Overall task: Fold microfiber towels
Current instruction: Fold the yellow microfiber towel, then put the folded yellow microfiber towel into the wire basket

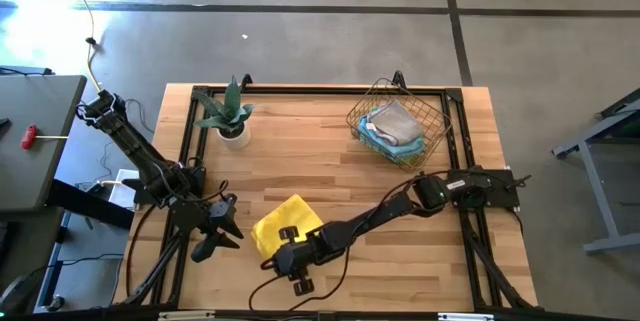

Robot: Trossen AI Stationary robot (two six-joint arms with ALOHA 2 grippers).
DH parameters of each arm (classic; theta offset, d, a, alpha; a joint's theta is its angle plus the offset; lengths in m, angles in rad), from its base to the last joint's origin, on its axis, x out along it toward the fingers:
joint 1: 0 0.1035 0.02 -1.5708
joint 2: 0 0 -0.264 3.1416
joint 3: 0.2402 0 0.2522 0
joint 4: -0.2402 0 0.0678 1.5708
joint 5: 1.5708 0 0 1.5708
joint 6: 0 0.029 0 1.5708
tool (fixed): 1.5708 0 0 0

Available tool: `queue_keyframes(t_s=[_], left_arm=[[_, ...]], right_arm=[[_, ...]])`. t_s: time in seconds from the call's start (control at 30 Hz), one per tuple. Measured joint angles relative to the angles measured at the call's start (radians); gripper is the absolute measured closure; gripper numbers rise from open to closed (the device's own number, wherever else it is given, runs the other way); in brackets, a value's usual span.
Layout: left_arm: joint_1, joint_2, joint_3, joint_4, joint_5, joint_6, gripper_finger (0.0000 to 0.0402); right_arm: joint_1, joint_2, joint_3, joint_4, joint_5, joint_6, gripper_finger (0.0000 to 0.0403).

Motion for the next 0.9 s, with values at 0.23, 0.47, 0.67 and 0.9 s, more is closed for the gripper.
queue_keyframes(t_s=[0.23, 0.47, 0.67, 0.9], left_arm=[[0.000, 0.000, 0.000, 0.000, -0.003, 0.000, 0.0273], [0.000, 0.000, 0.000, 0.000, -0.003, 0.015, 0.0273], [0.000, 0.000, 0.000, 0.000, -0.020, 0.028, 0.0273], [0.000, 0.000, 0.000, 0.000, -0.044, 0.034, 0.0273]], right_arm=[[0.000, 0.000, 0.000, -0.002, 0.053, -0.092, 0.0199], [-0.001, 0.010, 0.000, 0.008, 0.082, -0.116, 0.0187], [0.006, 0.049, -0.001, 0.036, 0.050, -0.097, 0.0187], [-0.013, 0.054, -0.001, 0.033, 0.049, -0.098, 0.0187]])
